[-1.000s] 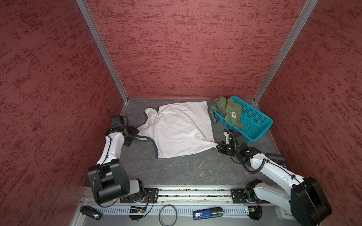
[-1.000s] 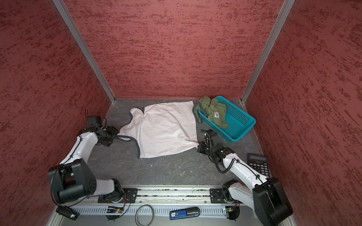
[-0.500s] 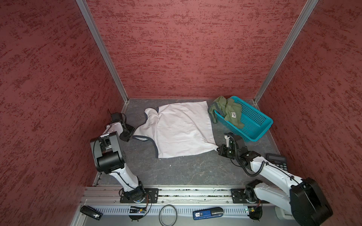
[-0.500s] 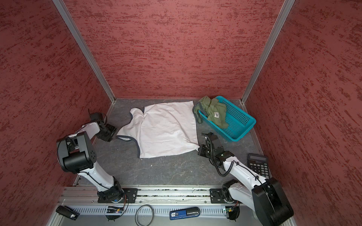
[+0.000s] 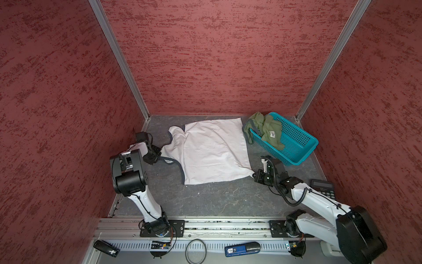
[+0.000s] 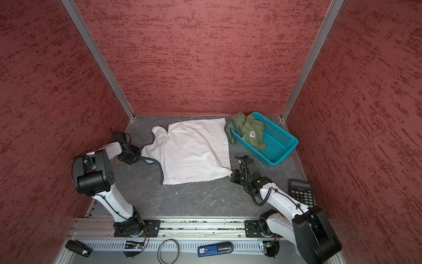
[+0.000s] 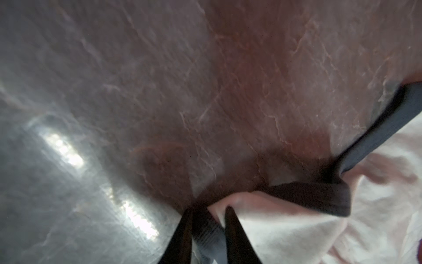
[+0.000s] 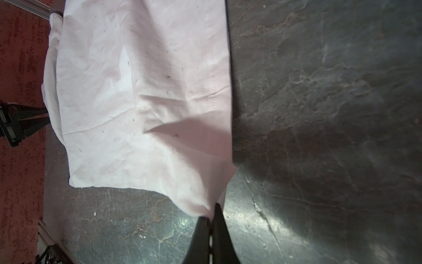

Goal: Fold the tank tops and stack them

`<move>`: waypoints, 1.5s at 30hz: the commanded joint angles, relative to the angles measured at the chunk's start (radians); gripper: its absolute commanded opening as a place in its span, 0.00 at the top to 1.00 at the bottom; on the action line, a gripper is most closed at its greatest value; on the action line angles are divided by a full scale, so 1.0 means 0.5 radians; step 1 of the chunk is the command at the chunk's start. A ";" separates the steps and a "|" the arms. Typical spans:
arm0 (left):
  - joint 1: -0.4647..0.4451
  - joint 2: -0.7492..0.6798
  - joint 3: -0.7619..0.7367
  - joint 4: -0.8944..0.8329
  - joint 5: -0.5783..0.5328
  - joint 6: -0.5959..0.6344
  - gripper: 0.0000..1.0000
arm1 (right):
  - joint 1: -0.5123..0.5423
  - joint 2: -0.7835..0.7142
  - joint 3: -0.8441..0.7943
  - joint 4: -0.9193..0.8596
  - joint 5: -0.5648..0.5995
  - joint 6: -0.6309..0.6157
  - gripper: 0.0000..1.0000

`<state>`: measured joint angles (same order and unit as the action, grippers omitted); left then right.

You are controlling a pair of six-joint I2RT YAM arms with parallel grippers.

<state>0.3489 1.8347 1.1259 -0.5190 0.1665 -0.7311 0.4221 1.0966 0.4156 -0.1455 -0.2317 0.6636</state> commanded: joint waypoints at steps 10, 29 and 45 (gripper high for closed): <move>-0.003 -0.480 0.138 -0.256 -0.267 0.111 1.00 | 0.009 -0.071 0.123 -0.132 0.098 -0.051 1.00; 0.538 -1.417 -0.744 -0.261 0.067 0.038 0.33 | 0.230 -0.035 0.257 -0.376 0.273 -0.080 0.55; -1.049 -1.394 -0.627 -0.361 -0.205 -0.240 0.26 | 0.463 0.104 0.555 -0.441 0.335 -0.043 0.42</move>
<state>-0.1055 1.1046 0.8436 -0.7010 0.0795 -0.7937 0.6289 1.0996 0.6754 -0.3969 -0.0616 0.6067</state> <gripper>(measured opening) 0.737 0.582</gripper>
